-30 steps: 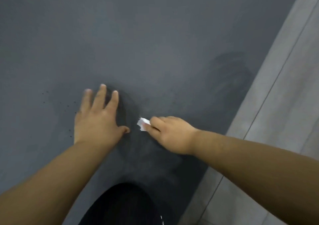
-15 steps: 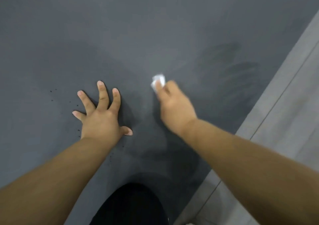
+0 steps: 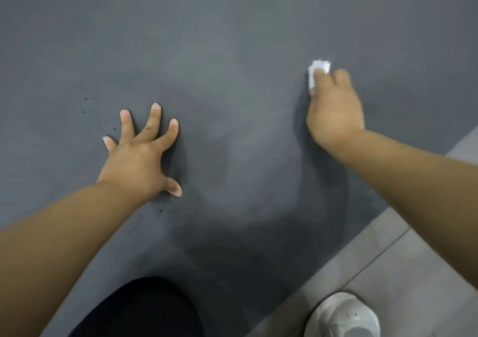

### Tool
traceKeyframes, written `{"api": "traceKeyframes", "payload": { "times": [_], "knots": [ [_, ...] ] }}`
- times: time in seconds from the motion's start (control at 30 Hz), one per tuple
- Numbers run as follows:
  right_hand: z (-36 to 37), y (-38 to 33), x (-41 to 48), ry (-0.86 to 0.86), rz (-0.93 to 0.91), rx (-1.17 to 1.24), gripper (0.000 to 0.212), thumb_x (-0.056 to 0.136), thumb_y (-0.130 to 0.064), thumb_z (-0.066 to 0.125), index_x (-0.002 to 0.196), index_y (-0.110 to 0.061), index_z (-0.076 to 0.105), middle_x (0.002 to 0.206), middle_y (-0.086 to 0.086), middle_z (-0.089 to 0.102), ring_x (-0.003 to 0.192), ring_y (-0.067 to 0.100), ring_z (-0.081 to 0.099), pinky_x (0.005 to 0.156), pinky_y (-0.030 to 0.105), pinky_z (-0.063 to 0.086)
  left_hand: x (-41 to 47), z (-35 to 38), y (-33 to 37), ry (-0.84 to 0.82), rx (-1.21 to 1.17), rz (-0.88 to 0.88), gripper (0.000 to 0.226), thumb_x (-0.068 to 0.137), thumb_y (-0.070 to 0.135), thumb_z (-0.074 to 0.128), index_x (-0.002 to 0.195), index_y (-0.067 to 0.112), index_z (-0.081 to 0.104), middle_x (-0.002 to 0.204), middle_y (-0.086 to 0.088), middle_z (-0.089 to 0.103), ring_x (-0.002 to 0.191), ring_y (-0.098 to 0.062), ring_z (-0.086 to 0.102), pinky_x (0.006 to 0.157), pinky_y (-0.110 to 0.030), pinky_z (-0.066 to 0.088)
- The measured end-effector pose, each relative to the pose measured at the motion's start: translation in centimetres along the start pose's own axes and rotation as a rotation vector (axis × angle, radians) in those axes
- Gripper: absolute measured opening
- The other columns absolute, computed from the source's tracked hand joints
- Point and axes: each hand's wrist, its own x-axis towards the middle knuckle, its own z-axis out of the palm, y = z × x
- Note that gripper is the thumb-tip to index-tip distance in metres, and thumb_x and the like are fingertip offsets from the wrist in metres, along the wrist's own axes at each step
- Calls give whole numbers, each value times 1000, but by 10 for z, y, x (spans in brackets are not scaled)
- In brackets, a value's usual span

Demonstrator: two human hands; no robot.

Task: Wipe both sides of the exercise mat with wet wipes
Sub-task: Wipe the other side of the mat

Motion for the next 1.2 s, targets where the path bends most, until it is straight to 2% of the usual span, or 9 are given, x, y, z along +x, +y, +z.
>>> {"api": "traceKeyframes", "payload": {
  "times": [0.1,0.27,0.37,0.47,0.57,0.8,0.87,1.07,1.2],
  "knots": [
    [29,-50,-52,72,-419,66,54,81,-6,37,134,-1,47,107,22,55,77,38,60,61,34,49,-4,3,-3,74,-108,-6,124,57,48,84,148,40,1,153,19,-22,140,-24,-25,113,-58,-2],
    [32,-83,-92,-378,-993,-35,49,98,-17,34,146,-8,26,116,16,46,91,34,54,64,38,36,-25,21,-12,213,-258,-99,117,61,54,78,150,32,5,156,15,-14,144,-16,-16,118,-45,3],
    [23,-52,-36,38,-629,26,50,92,-18,31,140,-13,41,111,20,50,82,39,58,64,39,47,-43,35,-17,211,-348,-264,114,66,64,68,150,32,-3,154,14,-22,143,-19,-20,117,-47,11],
    [-5,-18,22,48,12,107,48,90,-4,35,137,-10,40,129,22,39,104,41,50,90,38,40,-50,44,-23,201,-389,-257,115,68,63,66,150,28,-6,153,14,-24,142,-18,-23,118,-45,9],
    [-6,-34,27,53,177,139,47,86,0,36,132,-4,41,131,22,37,107,39,49,93,35,38,-47,44,-25,213,-412,-243,118,66,60,71,150,26,-6,154,14,-23,142,-20,-22,118,-44,6],
    [43,-132,-76,-279,-1069,45,51,84,-6,52,135,-4,47,104,20,54,76,38,57,58,36,41,-44,45,-25,238,-435,-229,121,65,56,74,150,24,-6,155,11,-20,142,-19,-21,119,-40,1],
    [34,-127,-56,-297,-1152,11,42,91,-18,40,130,-9,53,93,16,53,71,33,55,58,34,45,-46,41,-29,217,-430,-211,123,65,55,75,150,25,-8,155,13,-19,143,-18,-20,119,-40,6],
    [-5,-75,58,13,86,-16,47,89,-4,38,137,-6,38,133,22,35,108,40,50,96,39,39,-52,33,-52,194,-305,-245,127,62,61,74,149,23,-11,155,13,-20,144,-14,-15,117,-38,13],
    [24,-134,37,22,-112,-66,44,93,-7,35,137,-7,36,136,17,36,113,34,50,96,35,39,-48,37,-54,192,-324,-291,129,60,67,70,149,24,-13,153,16,-24,142,-18,-20,116,-43,17]
  ]
}}
